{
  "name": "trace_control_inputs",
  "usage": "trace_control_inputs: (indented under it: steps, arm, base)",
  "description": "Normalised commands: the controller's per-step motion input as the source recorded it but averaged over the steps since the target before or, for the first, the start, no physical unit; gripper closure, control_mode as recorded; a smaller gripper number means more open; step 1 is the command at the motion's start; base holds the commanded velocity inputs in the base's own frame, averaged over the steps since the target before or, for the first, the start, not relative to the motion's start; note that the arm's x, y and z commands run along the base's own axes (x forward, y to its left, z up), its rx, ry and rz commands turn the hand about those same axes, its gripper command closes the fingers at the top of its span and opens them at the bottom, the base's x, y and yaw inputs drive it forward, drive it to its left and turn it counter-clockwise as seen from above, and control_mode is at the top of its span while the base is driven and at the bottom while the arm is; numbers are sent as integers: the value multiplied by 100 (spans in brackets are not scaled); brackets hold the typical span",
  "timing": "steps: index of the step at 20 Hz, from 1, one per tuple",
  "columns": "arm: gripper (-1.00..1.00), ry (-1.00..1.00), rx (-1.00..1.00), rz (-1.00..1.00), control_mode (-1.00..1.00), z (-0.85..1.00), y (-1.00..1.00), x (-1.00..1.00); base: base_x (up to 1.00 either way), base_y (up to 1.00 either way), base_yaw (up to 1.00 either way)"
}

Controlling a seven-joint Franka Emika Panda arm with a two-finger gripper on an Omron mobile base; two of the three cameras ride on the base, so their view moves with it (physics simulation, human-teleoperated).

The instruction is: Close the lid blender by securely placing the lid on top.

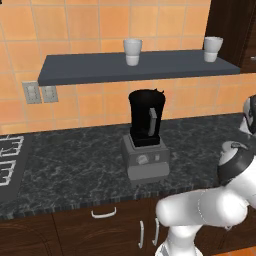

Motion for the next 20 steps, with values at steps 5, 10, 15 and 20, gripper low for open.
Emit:
trace_control_inputs:
  steps: [5,10,15,20]
  arm:
    - [-100,16,10,-6,-100,-27,-1,33]
    - [-100,12,9,-1,-100,-36,-1,29]
    - [-100,0,1,0,-100,-39,-12,48]
    - [-100,0,-1,1,-100,-25,-43,20]
  base:
    - [0,0,0]
    - [0,0,0]
    - [0,0,0]
    - [0,0,0]
